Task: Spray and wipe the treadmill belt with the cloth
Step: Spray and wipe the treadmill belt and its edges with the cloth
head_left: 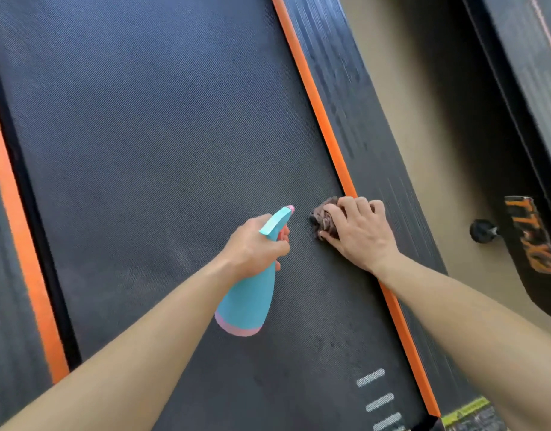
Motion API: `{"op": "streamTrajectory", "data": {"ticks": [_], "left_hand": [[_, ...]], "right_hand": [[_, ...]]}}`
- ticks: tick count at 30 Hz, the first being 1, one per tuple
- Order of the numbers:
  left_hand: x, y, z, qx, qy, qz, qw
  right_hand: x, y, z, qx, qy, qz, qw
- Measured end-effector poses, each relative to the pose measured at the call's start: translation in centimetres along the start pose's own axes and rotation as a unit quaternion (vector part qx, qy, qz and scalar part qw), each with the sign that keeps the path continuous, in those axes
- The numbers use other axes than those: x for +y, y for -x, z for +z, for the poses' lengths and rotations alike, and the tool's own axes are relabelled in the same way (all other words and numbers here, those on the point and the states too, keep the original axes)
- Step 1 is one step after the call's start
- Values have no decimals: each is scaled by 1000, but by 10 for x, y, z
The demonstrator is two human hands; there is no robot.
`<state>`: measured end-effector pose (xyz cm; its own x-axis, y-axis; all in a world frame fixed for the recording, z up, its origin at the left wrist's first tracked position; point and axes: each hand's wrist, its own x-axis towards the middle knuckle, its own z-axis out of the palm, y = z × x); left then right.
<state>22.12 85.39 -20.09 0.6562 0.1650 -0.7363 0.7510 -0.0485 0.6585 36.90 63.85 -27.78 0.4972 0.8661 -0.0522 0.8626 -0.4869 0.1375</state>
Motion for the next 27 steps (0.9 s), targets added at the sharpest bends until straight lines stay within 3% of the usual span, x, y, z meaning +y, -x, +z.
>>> {"op": "streamTrajectory", "data": {"ticks": [11, 21, 27], "left_hand": [[2, 7, 23, 47, 10, -30, 998], [1, 37, 55, 121, 43, -27, 991], [10, 33, 70, 128, 62, -38, 989]], "right_hand": [[3, 3, 9, 40, -21, -2, 999], [-51, 55, -1, 0, -92, 150, 984], [-53, 56, 4, -25, -90, 139, 986]]}}
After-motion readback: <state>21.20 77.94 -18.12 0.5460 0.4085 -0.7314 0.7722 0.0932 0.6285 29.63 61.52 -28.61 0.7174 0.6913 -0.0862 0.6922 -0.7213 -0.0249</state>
